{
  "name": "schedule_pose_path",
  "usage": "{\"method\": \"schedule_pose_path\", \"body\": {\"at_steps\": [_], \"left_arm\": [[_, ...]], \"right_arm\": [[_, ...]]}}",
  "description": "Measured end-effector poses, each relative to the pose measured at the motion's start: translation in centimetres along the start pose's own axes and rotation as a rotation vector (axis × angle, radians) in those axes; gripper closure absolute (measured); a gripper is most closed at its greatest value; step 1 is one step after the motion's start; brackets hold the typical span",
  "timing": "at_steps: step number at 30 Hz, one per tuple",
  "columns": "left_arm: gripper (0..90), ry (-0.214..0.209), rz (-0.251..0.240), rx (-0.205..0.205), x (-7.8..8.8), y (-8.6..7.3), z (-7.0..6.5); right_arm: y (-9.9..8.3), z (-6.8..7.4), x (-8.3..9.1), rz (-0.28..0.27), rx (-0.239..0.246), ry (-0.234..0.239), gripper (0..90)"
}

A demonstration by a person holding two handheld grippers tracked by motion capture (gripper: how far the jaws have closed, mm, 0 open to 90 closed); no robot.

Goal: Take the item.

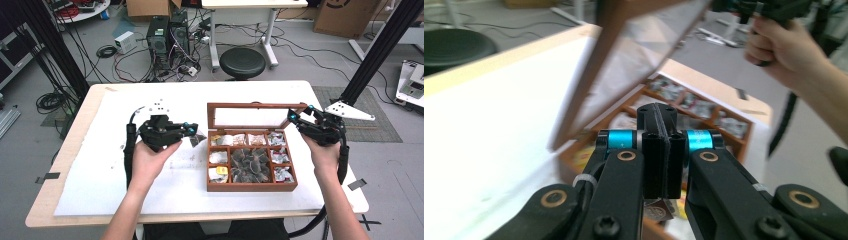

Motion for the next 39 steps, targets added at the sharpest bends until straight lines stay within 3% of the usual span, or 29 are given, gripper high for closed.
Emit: {"method": "schedule_pose_path", "body": {"at_steps": [3, 8, 11, 17, 29, 39], "left_arm": [[89.6, 0.062, -0.001, -0.005, 1.0, 0.4, 1.4], [89.5, 0.11, -0.034, 0.021, 2.5, 1.0, 3.6], [89.6, 0.173, -0.033, 0.005, 3.2, 1.1, 4.9], [89.6, 0.25, -0.058, 0.027, 4.6, 1.4, 7.3], [89.5, 0.37, -0.057, 0.057, 6.3, 1.5, 11.0], [89.6, 0.434, 0.007, 0.089, 5.7, -0.8, 13.6]], "right_arm": [[0.0, 0.0, 0.0, 0.0, -0.001, 0.0, 46.2], [0.0, 0.0, 0.0, 0.0, 0.0, 0.001, 46.2], [0.0, 0.0, 0.0, -0.001, -0.001, -0.001, 46.2], [0.0, 0.0, 0.0, -0.001, -0.001, -0.001, 46.2], [0.0, 0.0, 0.0, 0.001, 0.001, -0.003, 46.2], [0.1, 0.0, -0.1, -0.001, 0.002, -0.003, 46.3]]}}
Point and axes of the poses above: each handheld gripper's, and its own axes: x roughly backward along the jaws, y roughly out of its top, z roughly to its left, the point moved 7 cm from there along -x, roughly forward along the jaws, and after that the axes turned 1 degree about -y, right-handed, at the moved point
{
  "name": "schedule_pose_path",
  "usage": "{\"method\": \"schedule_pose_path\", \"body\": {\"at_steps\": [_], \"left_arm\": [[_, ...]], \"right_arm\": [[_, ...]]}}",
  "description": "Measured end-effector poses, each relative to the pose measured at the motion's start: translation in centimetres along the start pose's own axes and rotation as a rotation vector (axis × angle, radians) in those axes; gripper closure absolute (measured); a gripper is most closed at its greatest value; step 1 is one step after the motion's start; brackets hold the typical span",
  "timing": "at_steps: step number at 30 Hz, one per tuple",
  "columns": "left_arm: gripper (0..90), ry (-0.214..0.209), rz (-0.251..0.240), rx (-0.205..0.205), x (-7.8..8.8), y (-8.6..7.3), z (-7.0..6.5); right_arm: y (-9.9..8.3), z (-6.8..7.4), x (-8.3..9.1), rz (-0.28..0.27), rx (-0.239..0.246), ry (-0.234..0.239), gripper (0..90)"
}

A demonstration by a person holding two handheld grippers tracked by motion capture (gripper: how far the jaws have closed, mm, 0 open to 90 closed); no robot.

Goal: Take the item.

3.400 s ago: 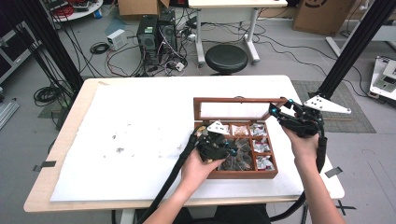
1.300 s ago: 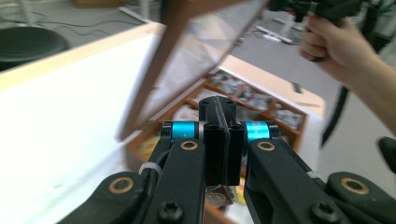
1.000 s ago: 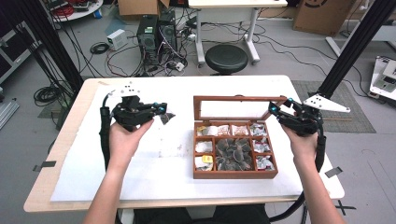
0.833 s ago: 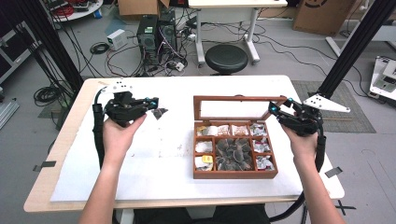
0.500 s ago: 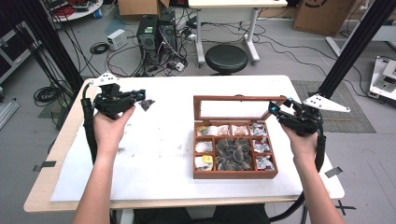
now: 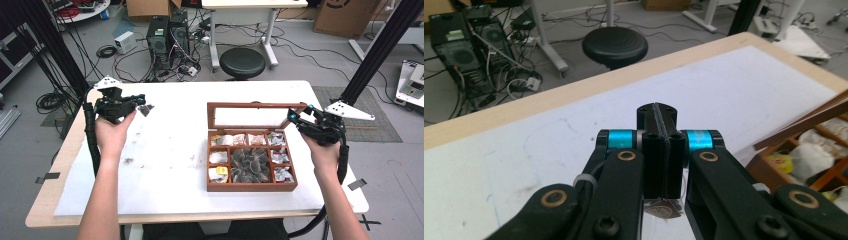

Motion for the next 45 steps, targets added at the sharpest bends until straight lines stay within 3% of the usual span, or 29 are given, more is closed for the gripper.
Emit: {"method": "schedule_pose_path", "body": {"at_steps": [12, 21, 27, 42, 45], "left_arm": [[89.6, 0.043, 0.016, 0.038, -1.2, -2.4, 1.5], [89.6, 0.05, 0.045, 0.047, -2.0, -3.4, 1.9], [89.5, 0.044, 0.05, 0.073, -2.3, -3.8, 2.1], [89.1, 0.048, 0.08, 0.054, -2.5, -4.3, 1.7], [82.0, 0.053, 0.078, 0.057, -2.6, -4.4, 1.7]], "right_arm": [[0.0, 0.0, 0.0, -0.001, 0.0, 0.0, 46.2], [0.0, 0.0, 0.0, -0.001, -0.001, 0.003, 46.2], [0.0, 0.0, 0.0, -0.001, -0.002, 0.002, 46.2], [0.0, 0.0, 0.0, -0.001, -0.001, 0.002, 46.2], [0.0, 0.0, 0.0, -0.001, 0.0, 0.001, 46.3]]}}
Point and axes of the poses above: each handheld gripper's, and its own axes: x roughly backward along the jaws, y roughly out of its top, z roughly to its left, the point moved 7 cm from there along -x, roughly forward along the jaws, and after that the axes turned 1 degree about -y, right-handed, at the moved point
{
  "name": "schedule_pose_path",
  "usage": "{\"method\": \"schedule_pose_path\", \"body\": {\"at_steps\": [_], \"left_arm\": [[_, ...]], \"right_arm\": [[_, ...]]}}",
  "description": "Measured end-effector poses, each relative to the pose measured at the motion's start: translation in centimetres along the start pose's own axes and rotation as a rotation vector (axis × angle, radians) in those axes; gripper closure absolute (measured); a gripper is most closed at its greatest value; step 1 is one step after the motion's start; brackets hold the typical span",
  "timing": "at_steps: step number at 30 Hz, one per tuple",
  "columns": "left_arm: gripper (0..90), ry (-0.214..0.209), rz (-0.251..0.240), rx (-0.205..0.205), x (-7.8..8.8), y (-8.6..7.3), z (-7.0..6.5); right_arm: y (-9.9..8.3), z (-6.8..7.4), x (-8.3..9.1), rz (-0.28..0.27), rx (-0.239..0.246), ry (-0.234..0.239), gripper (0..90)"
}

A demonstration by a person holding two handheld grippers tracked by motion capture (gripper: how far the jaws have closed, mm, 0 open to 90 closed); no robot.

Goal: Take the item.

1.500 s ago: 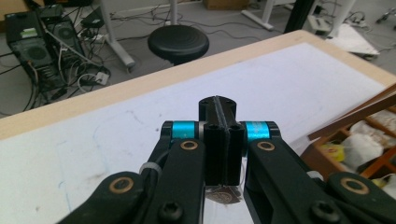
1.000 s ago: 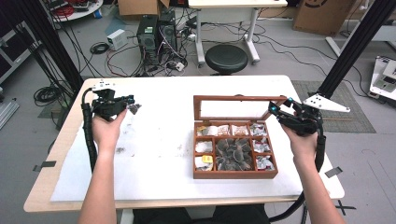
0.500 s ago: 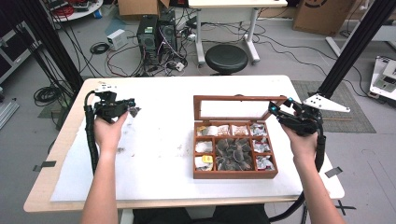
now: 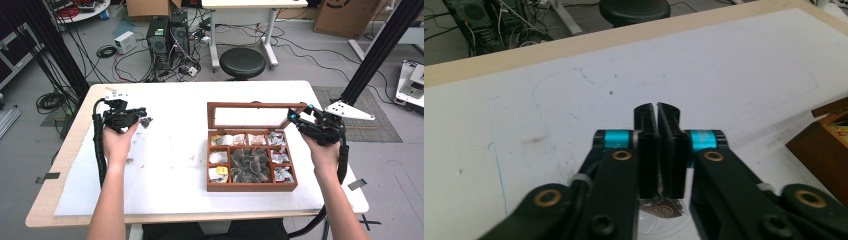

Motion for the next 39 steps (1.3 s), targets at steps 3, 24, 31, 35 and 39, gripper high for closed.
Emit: {"method": "schedule_pose_path", "body": {"at_steps": [3, 24, 31, 35, 39], "left_arm": [[69.0, 0.017, -0.002, 0.011, 0.0, 0.0, 0.1], [37.3, -0.041, -0.245, 0.008, 5.8, 0.2, -1.8], [35.1, -0.093, -0.346, -0.037, 8.1, -0.7, -3.8], [34.5, -0.138, -0.358, -0.017, 8.8, -0.9, -4.3], [34.3, -0.141, -0.379, -0.031, 9.6, -0.8, -4.6]], "right_arm": [[0.0, 0.0, 0.0, -0.001, -0.001, 0.001, 46.2], [0.0, 0.0, 0.0, 0.0, 0.002, 0.0, 46.2], [-0.1, 0.1, 0.1, 0.003, 0.003, 0.0, 46.2], [-0.1, 0.1, 0.1, 0.002, 0.003, -0.001, 46.2], [-0.1, 0.0, 0.1, 0.003, 0.003, -0.001, 46.2]]}}
Point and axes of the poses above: each handheld gripper's, and its own axes: x roughly backward along the jaws, y roughly out of its top, z roughly to its left, the point moved 7 cm from there along -x, roughly forward along the jaws, and after that the axes turned 1 degree about -y, right-handed, at the moved point
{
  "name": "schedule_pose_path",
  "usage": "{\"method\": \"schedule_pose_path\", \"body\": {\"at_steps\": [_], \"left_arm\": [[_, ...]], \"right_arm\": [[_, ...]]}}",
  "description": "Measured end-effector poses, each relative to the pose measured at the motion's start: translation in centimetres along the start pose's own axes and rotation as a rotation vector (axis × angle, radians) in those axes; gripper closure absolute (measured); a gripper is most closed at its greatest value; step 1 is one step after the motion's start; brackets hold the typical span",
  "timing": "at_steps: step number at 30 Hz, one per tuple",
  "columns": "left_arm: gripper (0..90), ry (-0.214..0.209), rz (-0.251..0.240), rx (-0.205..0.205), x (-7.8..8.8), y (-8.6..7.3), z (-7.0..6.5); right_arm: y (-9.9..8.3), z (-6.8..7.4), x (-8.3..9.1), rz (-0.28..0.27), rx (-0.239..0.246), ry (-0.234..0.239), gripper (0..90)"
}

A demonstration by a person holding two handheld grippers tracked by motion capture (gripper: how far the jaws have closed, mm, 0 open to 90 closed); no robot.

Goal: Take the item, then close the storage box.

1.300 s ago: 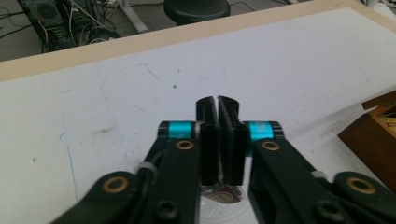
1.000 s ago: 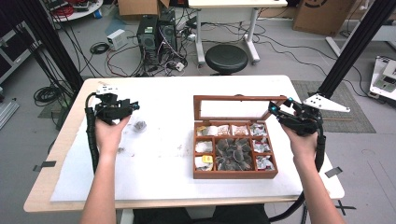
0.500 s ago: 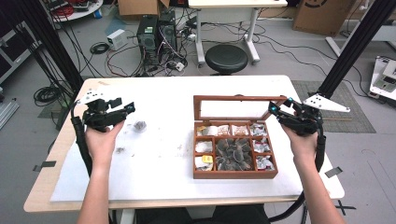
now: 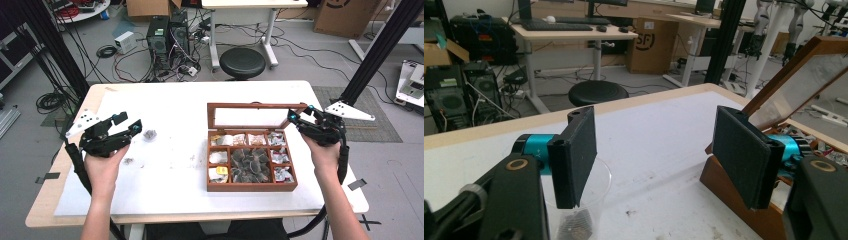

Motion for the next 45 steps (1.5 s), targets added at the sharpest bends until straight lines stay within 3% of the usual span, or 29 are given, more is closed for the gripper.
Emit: {"method": "schedule_pose_path", "body": {"at_steps": [8, 10, 21, 45], "left_arm": [[34.3, -0.001, 0.008, -0.015, 0.8, 0.3, -0.2], [34.3, -0.016, 0.01, -0.002, 0.9, 0.4, -0.4], [33.9, -0.046, 0.019, -0.018, 0.8, 0.7, -1.3], [33.9, -0.078, 0.013, -0.013, 1.4, 0.7, -3.0]], "right_arm": [[0.0, 0.0, 0.1, 0.002, -0.001, 0.002, 46.2], [0.0, 0.0, 0.1, 0.002, 0.003, 0.002, 46.2], [-0.4, 0.4, 0.6, 0.009, 0.003, 0.0, 45.7], [-2.5, 1.8, 3.1, 0.036, 0.038, -0.027, 44.2]]}}
Point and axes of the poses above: each handheld gripper's, and its own axes: x roughly backward along the jaws, y roughly out of its top, z roughly to its left, the point moved 7 cm from there along -x, roughly forward along the jaws, and after that the axes turned 1 degree about -y, right-handed, at the moved point
